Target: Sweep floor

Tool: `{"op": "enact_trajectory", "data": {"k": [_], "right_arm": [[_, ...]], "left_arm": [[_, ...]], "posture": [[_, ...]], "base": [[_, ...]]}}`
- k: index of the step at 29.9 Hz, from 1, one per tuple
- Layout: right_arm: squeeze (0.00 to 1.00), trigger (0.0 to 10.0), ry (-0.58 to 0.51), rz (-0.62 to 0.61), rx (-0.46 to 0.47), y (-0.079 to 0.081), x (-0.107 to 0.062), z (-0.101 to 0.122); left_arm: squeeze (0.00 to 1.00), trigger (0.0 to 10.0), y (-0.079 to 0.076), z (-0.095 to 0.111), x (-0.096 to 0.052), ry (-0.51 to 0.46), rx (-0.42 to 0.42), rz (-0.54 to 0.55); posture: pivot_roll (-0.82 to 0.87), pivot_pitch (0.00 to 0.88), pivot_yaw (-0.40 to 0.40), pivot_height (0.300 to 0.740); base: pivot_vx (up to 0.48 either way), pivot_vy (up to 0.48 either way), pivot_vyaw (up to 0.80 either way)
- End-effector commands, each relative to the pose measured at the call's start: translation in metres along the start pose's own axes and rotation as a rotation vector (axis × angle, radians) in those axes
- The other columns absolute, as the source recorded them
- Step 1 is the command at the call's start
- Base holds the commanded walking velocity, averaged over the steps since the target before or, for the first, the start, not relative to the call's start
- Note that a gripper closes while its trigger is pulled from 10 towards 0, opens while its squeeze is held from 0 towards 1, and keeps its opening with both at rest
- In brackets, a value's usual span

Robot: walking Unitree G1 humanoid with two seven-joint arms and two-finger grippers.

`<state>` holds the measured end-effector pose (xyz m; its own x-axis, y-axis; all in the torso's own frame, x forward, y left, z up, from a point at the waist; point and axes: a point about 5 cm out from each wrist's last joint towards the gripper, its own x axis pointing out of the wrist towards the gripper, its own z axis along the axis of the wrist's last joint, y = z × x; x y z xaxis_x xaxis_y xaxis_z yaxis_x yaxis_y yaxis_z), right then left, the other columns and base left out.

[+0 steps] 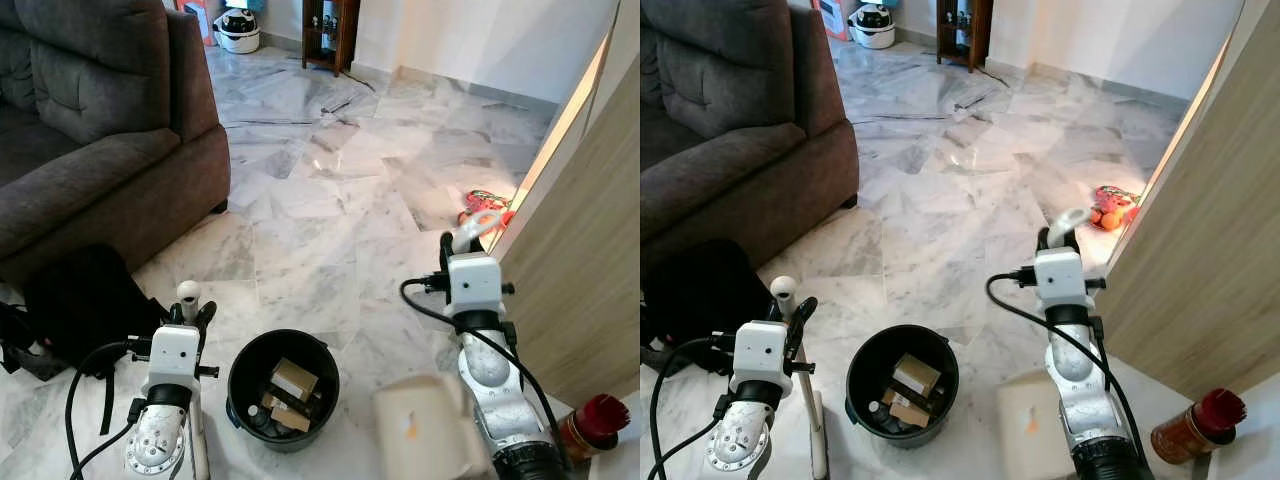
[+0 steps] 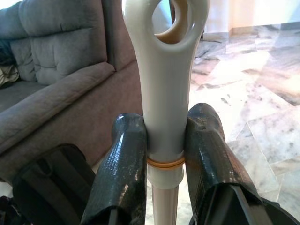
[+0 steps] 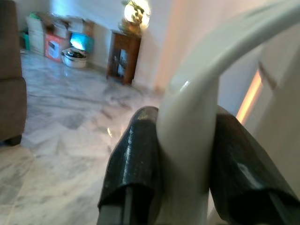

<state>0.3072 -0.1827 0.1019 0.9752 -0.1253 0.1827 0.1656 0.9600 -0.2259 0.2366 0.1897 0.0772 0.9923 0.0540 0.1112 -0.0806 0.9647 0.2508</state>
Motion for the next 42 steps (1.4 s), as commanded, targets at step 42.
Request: {"op": "enact_trajectory", "data": {"k": [42], "right_arm": [[0.0, 10.0, -0.002, 0.043, 0.156, 0.003, 0.0, -0.014]], "left_arm": [[0.0, 10.0, -0.002, 0.011, 0.002, -0.034, -0.038, -0.013]], "posture": [[0.12, 0.096, -0.025, 0.74]], "base": [[0.0, 0.0, 0.0]]}}
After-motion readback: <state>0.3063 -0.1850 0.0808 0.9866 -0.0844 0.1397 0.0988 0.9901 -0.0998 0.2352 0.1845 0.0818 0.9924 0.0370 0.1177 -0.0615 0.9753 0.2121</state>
